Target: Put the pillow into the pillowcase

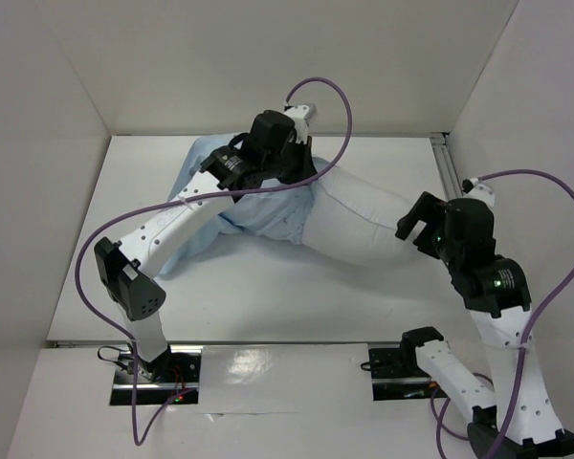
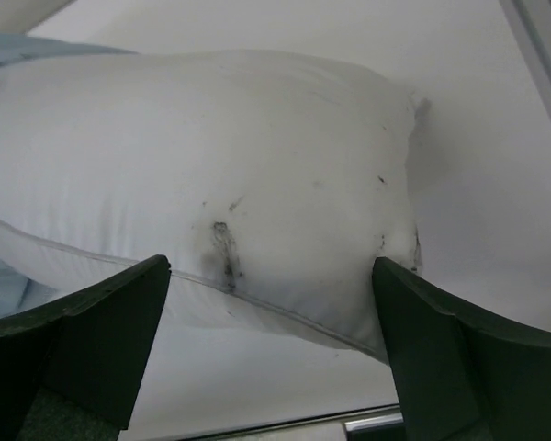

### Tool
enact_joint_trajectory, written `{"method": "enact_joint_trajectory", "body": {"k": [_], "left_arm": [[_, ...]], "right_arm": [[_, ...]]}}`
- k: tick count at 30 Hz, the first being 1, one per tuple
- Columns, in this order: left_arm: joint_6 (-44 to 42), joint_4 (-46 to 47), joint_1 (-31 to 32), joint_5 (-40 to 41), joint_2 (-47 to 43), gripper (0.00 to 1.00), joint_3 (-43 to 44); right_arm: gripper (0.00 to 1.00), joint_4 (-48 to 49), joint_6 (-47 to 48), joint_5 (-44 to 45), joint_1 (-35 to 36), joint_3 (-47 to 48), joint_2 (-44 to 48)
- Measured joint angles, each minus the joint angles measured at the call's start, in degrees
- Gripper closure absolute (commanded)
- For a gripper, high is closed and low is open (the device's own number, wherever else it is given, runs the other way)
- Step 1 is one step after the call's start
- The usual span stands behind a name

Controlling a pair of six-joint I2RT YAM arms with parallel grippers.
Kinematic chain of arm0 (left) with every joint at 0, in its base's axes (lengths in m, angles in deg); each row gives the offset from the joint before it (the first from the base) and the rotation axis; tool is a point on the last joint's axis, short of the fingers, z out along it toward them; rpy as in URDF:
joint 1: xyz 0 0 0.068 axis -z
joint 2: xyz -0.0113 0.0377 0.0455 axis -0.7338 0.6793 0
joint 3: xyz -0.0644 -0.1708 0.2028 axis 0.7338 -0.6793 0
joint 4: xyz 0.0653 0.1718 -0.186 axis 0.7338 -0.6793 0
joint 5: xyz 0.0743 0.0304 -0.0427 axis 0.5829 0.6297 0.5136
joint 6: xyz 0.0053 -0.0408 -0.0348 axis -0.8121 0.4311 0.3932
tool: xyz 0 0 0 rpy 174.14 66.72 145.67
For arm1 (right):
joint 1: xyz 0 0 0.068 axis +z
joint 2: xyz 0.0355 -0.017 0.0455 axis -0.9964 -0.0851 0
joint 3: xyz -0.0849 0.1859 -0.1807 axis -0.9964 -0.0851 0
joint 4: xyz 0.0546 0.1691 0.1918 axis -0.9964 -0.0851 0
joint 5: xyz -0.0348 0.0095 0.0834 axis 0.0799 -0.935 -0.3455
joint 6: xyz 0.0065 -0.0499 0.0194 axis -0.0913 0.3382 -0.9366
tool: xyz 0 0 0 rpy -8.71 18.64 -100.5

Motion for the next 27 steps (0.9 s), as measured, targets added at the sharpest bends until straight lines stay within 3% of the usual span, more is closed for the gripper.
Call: {"method": "enact_joint_trajectory", "body": {"k": [2, 3, 5, 6, 12, 15, 18, 21, 27], "left_arm": [[0.0, -0.1, 0.0, 0.0, 0.0, 1.00, 0.1], [0.0, -0.3, 0.0, 0.1, 0.0, 1.00, 0.1], [0.0, -0.7, 0.0, 0.0, 0.0, 1.00, 0.1], [0.0, -1.0, 0.0, 0.0, 0.0, 1.00, 0.1], [0.2, -2.9, 0.2, -1.3, 0.2, 1.00, 1.7], [0.3, -5.9, 1.7, -2.0, 3.4, 1.00, 8.9], [0.7, -7.8, 4.0, -4.0, 7.9, 1.00, 16.0], [1.2, -10.1, 4.7, -5.1, 9.9, 1.00, 17.7], [1.3, -11.4, 3.5, -5.7, 8.0, 1.00, 17.5]], "right_arm": [[0.24, 1.0, -0.1, -1.8, 0.0, -2.8, 0.4], [0.61, 2.5, -0.2, -3.2, 0.0, -5.5, 0.5], [0.93, 5.2, -0.2, -6.4, 0.0, -9.7, 0.2], [1.00, 7.1, -0.5, -8.4, 0.0, -11.3, -0.1], [1.00, 16.5, -0.9, -17.3, 0.2, -8.5, -6.8], [1.00, 20.9, -1.2, -18.3, 3.0, -6.3, -11.0], [1.00, 24.3, -1.4, -16.7, 9.6, -4.6, -14.6], [1.00, 25.3, -1.4, -13.7, 15.7, -4.1, -16.2], [1.00, 24.2, -0.7, -8.5, 17.8, -3.7, -14.9]]}}
